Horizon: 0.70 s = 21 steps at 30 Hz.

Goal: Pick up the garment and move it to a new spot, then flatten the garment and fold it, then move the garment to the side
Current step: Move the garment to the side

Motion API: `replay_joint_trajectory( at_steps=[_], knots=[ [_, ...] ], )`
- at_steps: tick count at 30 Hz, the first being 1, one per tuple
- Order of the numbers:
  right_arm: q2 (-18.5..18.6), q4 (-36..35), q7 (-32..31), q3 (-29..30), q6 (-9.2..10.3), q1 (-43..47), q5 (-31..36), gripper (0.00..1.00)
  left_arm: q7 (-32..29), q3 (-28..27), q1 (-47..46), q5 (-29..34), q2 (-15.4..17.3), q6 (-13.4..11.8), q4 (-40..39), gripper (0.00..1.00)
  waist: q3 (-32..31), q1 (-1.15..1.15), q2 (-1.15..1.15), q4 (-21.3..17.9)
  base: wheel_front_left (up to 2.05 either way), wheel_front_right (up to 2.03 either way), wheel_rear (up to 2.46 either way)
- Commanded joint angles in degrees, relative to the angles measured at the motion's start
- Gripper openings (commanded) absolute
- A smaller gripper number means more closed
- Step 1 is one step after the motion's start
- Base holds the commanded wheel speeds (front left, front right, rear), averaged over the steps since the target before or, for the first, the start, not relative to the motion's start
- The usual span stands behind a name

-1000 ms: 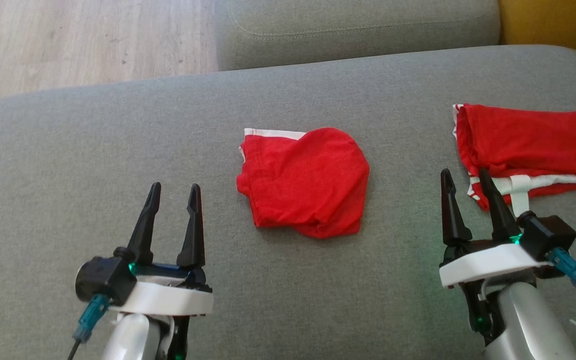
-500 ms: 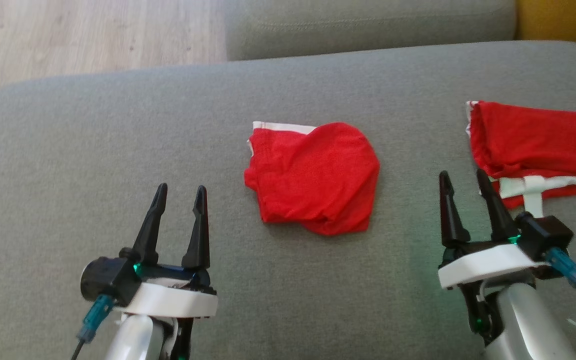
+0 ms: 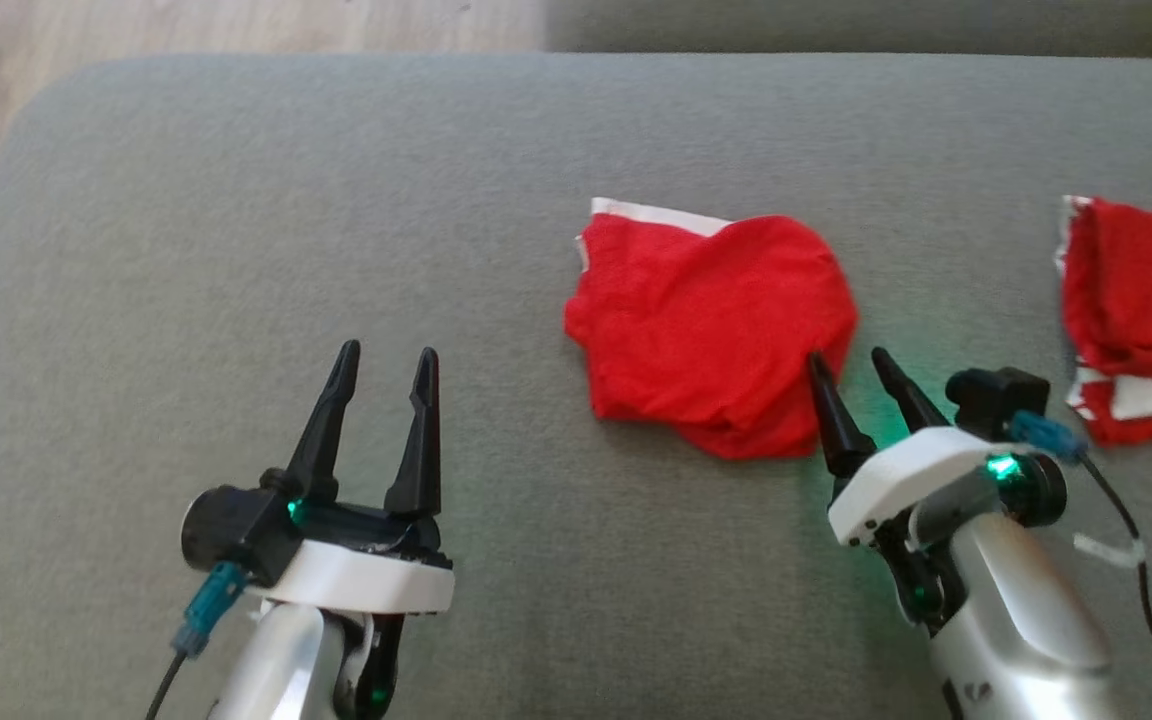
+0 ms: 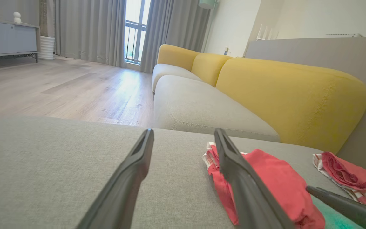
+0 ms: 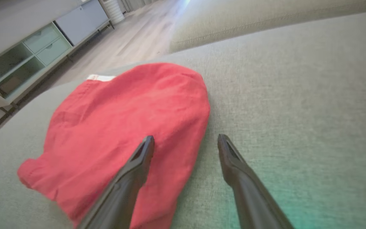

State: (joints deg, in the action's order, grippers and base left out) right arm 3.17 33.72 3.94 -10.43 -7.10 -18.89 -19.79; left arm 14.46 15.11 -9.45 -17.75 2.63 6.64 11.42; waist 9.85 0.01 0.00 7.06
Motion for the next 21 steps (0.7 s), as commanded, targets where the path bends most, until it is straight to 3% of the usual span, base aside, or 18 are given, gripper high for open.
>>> replay_joint_trajectory(
  at_steps=[1,6,14,15,16,17,21],
  knots=[
    [-0.3,0.4,-0.9,-1.1,-0.39,-3.1,-0.3,1.0,0.5,-1.2,-2.3,-0.3,0.2,0.3,-1.4,1.0,1.0,-0.01,0.0,1.5,0.0,0.0,0.0],
    [-0.3,8.3,-4.7,-2.0,-0.39,-7.3,-4.1,1.0,0.5,-0.5,-2.8,-0.9,0.2,0.2,-1.1,1.0,1.8,-0.01,0.0,3.5,0.0,0.0,0.0],
    [-0.3,18.1,-7.9,-5.6,-0.39,-11.0,-4.3,1.0,0.5,0.0,-3.3,-1.4,0.2,0.0,-1.0,1.0,2.5,-0.01,0.0,5.0,0.0,0.0,0.0],
    [-0.3,18.8,-7.9,-6.0,-0.39,-11.2,-4.7,0.52,0.5,0.0,-3.3,-1.3,0.2,0.0,-0.9,1.0,2.5,-0.01,0.0,5.0,0.0,0.0,0.0],
    [-0.3,19.3,-7.8,-6.4,-0.39,-11.5,-4.9,0.12,0.5,-0.1,-3.3,-1.3,0.2,0.0,-0.9,1.0,2.5,-0.01,0.0,5.0,0.0,0.0,0.0],
    [-0.3,19.8,-7.5,-6.9,-0.39,-11.8,-4.7,0.0,0.5,-0.1,-3.3,-1.3,0.2,-0.1,-0.9,1.0,2.5,-0.01,0.0,5.0,0.0,0.0,0.0],
    [-0.3,20.8,-4.8,-8.5,-0.39,-12.9,-2.9,0.0,0.5,-0.4,-3.3,-1.1,0.2,-0.1,-0.8,1.0,2.1,-0.01,0.0,4.5,0.0,0.0,0.0]
  ],
)
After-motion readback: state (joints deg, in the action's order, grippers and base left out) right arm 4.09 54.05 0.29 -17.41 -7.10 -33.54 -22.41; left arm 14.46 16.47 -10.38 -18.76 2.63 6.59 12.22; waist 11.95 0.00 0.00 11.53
